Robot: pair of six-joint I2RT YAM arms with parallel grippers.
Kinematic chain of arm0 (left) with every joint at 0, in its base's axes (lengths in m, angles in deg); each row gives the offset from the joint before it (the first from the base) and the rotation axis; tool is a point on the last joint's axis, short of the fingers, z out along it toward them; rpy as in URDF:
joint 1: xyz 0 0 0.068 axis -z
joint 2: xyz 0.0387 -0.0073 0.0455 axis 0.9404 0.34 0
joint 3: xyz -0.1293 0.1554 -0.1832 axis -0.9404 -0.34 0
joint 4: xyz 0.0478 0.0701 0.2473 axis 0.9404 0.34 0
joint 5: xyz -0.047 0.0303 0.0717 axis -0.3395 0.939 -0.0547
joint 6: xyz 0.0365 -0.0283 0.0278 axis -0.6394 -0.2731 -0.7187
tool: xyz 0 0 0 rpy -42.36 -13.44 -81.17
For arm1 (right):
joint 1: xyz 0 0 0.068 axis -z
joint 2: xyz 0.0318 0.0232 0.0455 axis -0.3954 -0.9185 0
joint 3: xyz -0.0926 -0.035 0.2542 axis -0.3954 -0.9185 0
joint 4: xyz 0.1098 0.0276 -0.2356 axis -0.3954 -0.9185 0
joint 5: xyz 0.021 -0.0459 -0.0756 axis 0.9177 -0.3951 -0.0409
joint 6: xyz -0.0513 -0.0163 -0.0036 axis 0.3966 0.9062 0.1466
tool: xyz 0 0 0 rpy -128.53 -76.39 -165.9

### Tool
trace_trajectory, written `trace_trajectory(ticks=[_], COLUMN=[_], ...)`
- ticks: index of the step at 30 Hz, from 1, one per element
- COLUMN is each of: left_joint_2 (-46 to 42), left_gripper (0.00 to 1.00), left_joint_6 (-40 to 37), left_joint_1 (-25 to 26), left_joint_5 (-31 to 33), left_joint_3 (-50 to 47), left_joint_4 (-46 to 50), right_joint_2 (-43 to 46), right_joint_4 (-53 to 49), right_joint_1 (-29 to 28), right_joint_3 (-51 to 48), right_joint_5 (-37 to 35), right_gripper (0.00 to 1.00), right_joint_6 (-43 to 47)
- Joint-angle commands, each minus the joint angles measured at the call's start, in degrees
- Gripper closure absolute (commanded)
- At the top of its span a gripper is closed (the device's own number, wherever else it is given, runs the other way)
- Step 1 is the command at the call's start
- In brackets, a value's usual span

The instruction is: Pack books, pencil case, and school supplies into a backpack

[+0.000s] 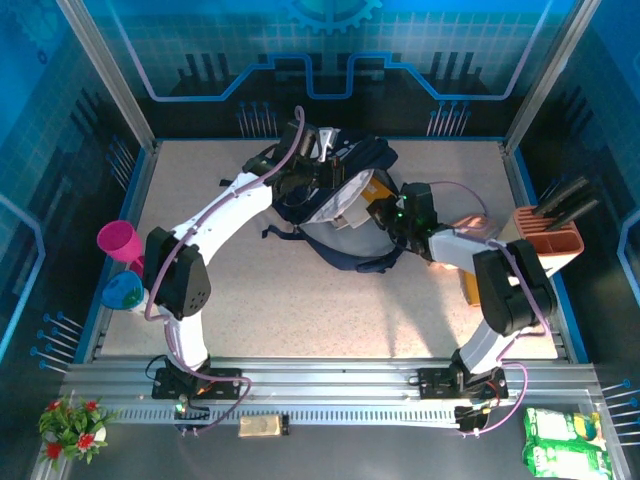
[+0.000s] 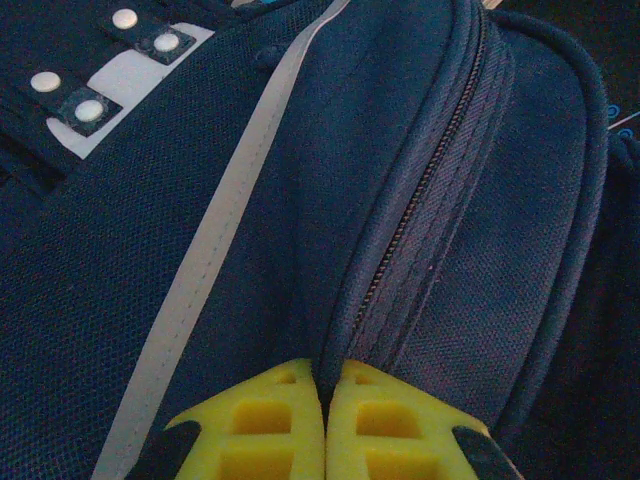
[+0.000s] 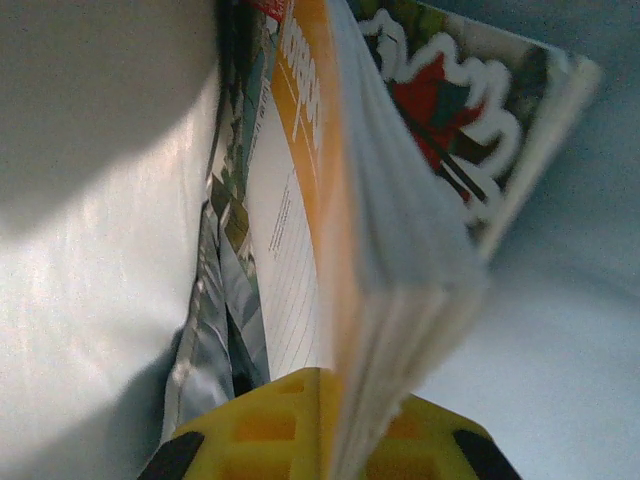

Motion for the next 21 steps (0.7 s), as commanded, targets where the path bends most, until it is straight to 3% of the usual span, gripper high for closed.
trace_trajectory(ticks=[1,8,11,15,19,21], left_joint_2=[-4.87,-5.02,-5.11,-4.8,-4.17,-3.57], left_gripper=[1.0,1.0,1.0,1.0,1.0,1.0], left_joint_6=[1.71,2.56,3.04,3.62,3.96,4.05], left_joint_1=[-0.74,-1.14,-1.57,-2.01,-2.25,-2.37], left_joint_5=[-2.53,-2.15,-1.97,-2.25,-2.78,-2.79], left_joint_3=[0.91,1.21,1.24,1.0,0.54,0.08], left_joint_4=[-5.64,-5.45,-5.25,-5.33,-5.39,-5.22], right_joint_2=[-4.01,-12.54,-11.95,-7.01,-0.16,3.85], right_joint_4=[4.21,4.75,4.32,3.62,3.95,3.29], right_joint_1=[-1.42,-2.48,-2.24,-0.91,0.91,1.58], right_joint_3=[5.3,12.31,11.59,7.06,0.32,-3.73], right_joint_5=[-2.0,1.87,2.88,3.05,3.28,3.0], right_gripper=[1.0,0.93,0.79,0.51,0.34,0.3], right_joint_6=[-2.12,-3.98,-3.84,-2.38,-1.16,-0.34])
